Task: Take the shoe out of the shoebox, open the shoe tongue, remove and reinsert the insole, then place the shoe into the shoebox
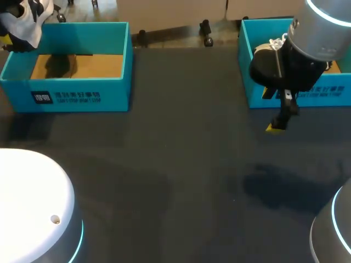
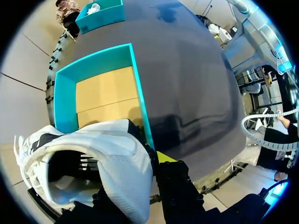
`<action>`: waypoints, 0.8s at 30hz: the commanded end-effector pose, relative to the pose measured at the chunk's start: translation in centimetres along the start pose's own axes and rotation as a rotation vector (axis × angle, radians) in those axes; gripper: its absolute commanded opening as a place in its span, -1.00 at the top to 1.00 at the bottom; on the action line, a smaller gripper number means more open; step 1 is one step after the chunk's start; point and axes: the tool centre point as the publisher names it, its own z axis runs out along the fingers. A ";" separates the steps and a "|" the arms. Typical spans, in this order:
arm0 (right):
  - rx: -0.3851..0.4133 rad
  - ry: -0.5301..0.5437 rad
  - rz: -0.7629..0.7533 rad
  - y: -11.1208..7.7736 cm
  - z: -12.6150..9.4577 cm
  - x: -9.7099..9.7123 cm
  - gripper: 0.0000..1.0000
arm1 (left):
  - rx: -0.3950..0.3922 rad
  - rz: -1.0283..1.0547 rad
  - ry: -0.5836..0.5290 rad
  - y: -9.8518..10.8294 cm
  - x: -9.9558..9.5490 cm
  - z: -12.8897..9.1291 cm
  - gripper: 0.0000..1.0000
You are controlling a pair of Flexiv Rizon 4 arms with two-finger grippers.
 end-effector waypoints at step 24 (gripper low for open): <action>0.003 0.002 0.001 0.1 0.1 -0.1 -1.00 | -0.203 1.064 0.015 3.8 -0.4 -2.3 1.00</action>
